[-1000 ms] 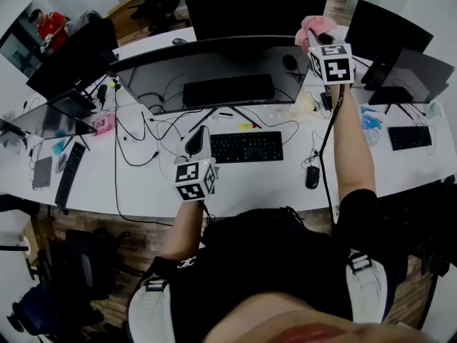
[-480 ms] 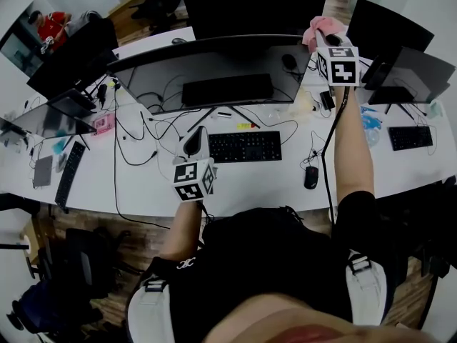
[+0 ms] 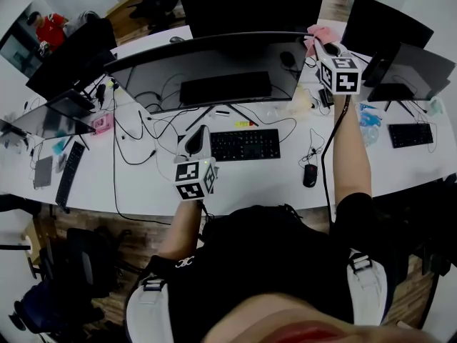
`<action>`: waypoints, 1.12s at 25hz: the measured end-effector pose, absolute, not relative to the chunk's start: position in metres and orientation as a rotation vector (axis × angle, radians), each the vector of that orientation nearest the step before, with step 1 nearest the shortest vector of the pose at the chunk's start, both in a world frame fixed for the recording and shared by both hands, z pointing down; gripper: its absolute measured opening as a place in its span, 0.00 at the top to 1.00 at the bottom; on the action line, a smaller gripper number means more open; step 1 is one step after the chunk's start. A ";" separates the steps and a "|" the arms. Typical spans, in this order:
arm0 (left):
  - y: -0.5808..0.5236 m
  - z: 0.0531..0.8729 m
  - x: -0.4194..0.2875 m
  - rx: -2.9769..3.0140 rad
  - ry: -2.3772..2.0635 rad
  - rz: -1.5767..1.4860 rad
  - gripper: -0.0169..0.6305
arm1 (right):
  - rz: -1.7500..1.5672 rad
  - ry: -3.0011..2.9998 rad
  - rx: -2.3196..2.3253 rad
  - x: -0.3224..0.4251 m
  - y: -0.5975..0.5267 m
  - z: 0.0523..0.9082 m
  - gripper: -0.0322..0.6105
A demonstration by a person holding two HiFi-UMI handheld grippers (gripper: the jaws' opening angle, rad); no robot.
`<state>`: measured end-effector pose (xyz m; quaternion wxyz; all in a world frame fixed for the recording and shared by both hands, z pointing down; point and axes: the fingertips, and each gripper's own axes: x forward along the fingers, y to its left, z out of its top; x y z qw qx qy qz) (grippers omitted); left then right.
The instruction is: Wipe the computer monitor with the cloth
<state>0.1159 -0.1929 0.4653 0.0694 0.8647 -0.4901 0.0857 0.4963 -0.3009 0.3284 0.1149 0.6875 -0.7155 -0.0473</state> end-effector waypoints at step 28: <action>-0.196 0.469 0.100 2.562 -1.522 0.271 0.90 | -0.093 -2.225 1.864 0.486 -0.294 0.435 0.93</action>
